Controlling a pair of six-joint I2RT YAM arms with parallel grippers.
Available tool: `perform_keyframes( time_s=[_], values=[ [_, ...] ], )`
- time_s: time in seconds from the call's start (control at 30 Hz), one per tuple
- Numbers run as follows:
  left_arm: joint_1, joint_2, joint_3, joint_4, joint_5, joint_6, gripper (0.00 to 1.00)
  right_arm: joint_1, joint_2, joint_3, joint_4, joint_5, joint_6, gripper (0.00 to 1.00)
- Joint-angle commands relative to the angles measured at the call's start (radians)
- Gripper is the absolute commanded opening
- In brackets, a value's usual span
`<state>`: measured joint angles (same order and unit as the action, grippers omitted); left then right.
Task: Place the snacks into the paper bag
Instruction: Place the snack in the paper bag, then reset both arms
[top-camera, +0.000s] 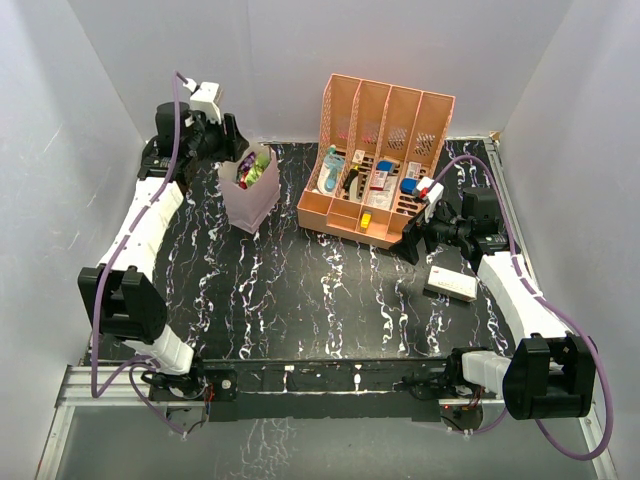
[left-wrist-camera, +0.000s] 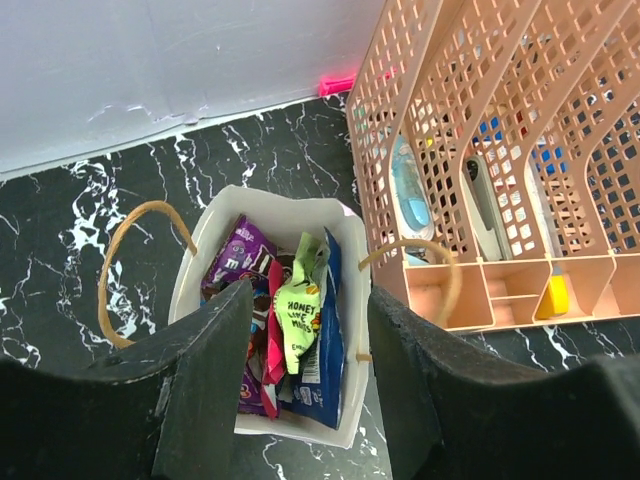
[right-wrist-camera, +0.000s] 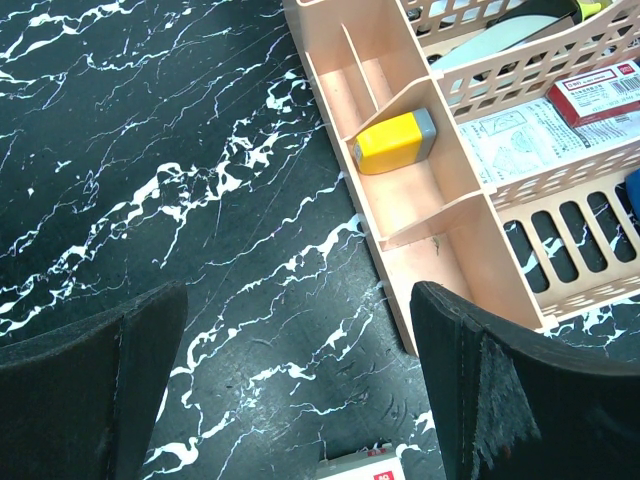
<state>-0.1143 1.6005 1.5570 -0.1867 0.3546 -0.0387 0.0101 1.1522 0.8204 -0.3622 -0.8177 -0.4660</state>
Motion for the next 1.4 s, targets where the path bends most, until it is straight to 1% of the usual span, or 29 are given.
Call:
perform_keyframes(
  time_s=[0.0, 0.23, 0.4, 0.63, 1.2, 1.37],
  values=[
    [-0.005, -0.026, -0.016, 0.033, -0.035, -0.004, 0.48, -0.007, -0.010, 0.003, 0.052, -0.015, -0.008, 0.98],
    [-0.005, -0.031, -0.030, 0.013, -0.038, 0.065, 0.50, -0.007, -0.009, 0.006, 0.049, -0.015, -0.008, 0.98],
    [-0.005, -0.010, -0.020, -0.020, -0.036, 0.085, 0.50, -0.007, -0.010, 0.005, 0.050, -0.015, -0.008, 0.98],
    [-0.007, 0.029, 0.017, -0.044, -0.013, 0.091, 0.49, -0.007, -0.011, 0.003, 0.051, -0.015, -0.008, 0.98],
    [-0.033, 0.155, 0.104, -0.071, -0.026, 0.112, 0.45, -0.007, -0.016, 0.003, 0.050, -0.012, -0.009, 0.98],
    [-0.040, 0.179, 0.116, -0.075, -0.010, 0.109, 0.43, -0.007, -0.016, 0.003, 0.049, -0.012, -0.009, 0.98]
  ],
)
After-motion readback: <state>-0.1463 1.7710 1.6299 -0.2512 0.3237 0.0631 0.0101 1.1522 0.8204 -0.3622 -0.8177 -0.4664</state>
